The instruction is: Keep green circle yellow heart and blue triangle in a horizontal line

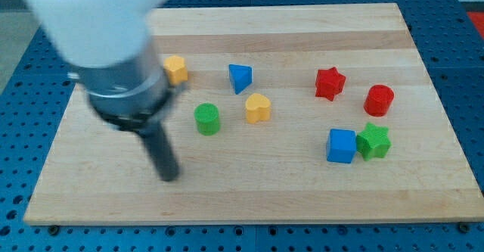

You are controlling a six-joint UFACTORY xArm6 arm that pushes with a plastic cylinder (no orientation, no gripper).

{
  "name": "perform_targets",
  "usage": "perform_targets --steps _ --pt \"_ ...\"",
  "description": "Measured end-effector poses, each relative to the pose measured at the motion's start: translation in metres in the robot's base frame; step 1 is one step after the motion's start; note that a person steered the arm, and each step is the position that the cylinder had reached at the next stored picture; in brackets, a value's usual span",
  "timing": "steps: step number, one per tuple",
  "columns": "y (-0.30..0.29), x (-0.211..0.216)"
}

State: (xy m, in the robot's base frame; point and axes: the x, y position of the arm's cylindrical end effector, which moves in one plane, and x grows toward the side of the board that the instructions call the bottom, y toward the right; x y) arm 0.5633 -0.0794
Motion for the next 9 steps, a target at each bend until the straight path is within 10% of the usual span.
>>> perform_targets --steps 2,5,8,9 --pt "0.049 -0.058" --pt "-0.04 -0.209" --pt "0.071 -0.056" --pt "0.134 -0.086"
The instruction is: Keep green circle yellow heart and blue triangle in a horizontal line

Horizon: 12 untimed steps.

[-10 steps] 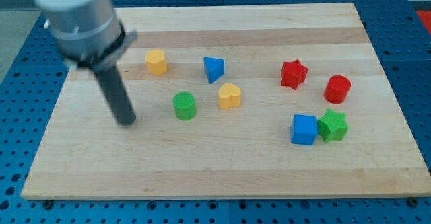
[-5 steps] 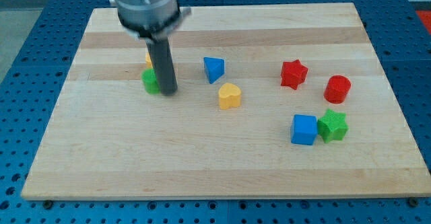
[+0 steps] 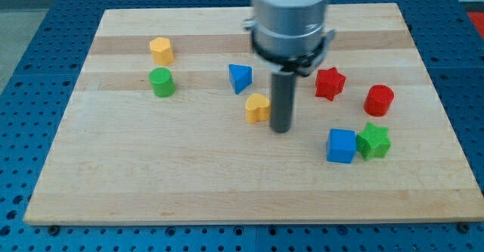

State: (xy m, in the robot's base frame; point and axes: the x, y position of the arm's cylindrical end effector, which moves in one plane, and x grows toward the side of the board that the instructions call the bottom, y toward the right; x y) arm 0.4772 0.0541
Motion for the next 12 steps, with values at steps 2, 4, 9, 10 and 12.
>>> perform_targets --steps 2,4,9,10,12 --pt "-0.045 -0.02" --pt "-0.14 -0.107" --pt "-0.009 -0.184" --pt "-0.032 -0.168" --pt "-0.053 -0.168"
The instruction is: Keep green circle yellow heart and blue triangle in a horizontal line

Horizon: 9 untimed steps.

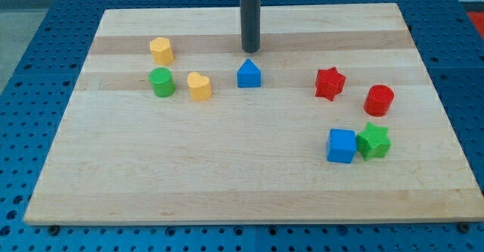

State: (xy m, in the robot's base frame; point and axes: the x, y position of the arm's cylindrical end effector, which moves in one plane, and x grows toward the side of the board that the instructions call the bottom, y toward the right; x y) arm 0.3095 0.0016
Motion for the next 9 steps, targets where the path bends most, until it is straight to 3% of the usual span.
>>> perform_targets --steps 1,2,4,6,9 --pt "0.034 0.003" --pt "0.04 0.036" --pt "-0.014 0.058" --pt "-0.11 0.066" --pt "-0.023 0.086"
